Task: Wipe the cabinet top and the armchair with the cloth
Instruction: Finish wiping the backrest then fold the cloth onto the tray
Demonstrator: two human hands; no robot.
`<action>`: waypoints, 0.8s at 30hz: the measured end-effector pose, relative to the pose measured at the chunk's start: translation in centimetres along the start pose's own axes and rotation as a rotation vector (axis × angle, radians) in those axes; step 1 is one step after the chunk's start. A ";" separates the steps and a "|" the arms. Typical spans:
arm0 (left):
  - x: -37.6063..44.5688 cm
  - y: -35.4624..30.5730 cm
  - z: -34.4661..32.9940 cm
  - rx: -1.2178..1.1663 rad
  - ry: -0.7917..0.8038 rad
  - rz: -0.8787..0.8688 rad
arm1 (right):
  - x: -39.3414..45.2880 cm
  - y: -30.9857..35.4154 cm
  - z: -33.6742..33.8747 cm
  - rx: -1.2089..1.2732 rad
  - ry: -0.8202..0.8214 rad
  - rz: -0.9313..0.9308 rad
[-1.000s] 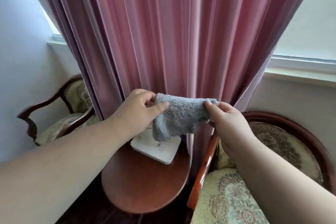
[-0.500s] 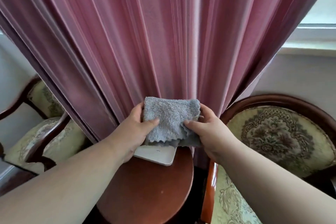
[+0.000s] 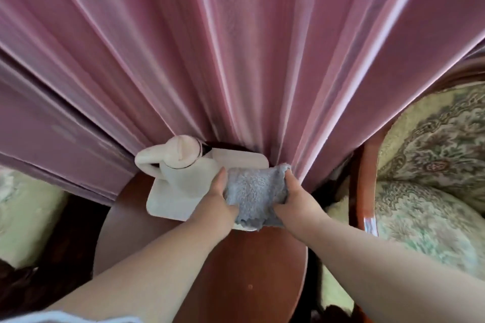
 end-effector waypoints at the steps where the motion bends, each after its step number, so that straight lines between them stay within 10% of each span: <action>1: 1.9 0.5 -0.3 -0.002 -0.007 -0.014 | 1.7 -0.3 -1.2 -0.012 0.002 -0.006; 7: 8.9 1.6 -2.7 0.374 -0.046 -0.325 | 9.4 -2.4 -6.8 -0.104 -0.015 -0.062; 14: 11.9 3.9 -6.8 0.607 0.055 -0.180 | 13.3 -3.8 -7.5 -0.111 -0.220 -0.187; 19: 11.7 2.7 -7.0 0.672 0.040 -0.219 | 12.6 -0.2 -7.4 -0.573 -0.281 0.058; 24: 12.4 2.7 -9.1 0.822 0.152 -0.399 | 13.8 -0.5 -12.3 -0.893 0.034 0.195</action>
Point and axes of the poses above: each hand's wrist, its own x-axis towards the middle knuckle, its own z-axis out of the back of the hand, y = z × x, the point moved 10 cm from there along x, towards the middle knuckle, and after that the axes turned 5 degrees about -y, right-handed, at the moved point
